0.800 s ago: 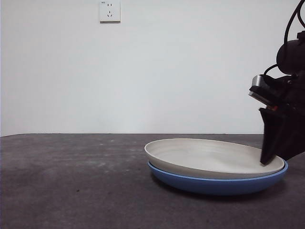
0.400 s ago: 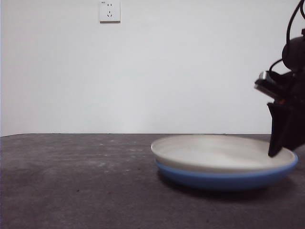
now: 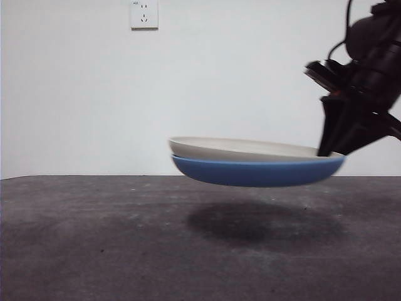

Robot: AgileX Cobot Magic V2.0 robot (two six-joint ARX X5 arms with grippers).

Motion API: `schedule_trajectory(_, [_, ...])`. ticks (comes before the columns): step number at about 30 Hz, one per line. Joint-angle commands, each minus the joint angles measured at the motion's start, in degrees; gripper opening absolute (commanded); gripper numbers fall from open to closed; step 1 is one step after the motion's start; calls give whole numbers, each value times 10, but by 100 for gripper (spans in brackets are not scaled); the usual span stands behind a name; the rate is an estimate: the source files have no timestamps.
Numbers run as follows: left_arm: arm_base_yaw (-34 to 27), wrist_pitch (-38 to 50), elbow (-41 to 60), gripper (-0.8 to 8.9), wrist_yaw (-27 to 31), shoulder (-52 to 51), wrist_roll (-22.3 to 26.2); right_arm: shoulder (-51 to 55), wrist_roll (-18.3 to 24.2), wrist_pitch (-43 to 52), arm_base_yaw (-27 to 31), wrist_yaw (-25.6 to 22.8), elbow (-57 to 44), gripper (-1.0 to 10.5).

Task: Pick up the white plate, put it on the blue plate, put it on desk

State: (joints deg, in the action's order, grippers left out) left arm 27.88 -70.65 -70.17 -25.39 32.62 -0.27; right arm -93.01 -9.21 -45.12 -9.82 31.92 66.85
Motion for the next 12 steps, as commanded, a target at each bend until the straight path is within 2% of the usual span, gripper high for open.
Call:
schedule_trajectory(1, [2,22,-7,595,-1,2,13,-2,-40,10,-31,9,14,7])
schedule_trajectory(6, [2,47,-7,595,-1,2,13,-3,-78,33,-94,-35,14,7])
schedule_trajectory(12, [2,56,-7,595,-1,2,13,-23,-115,75,-141,-39,14,7])
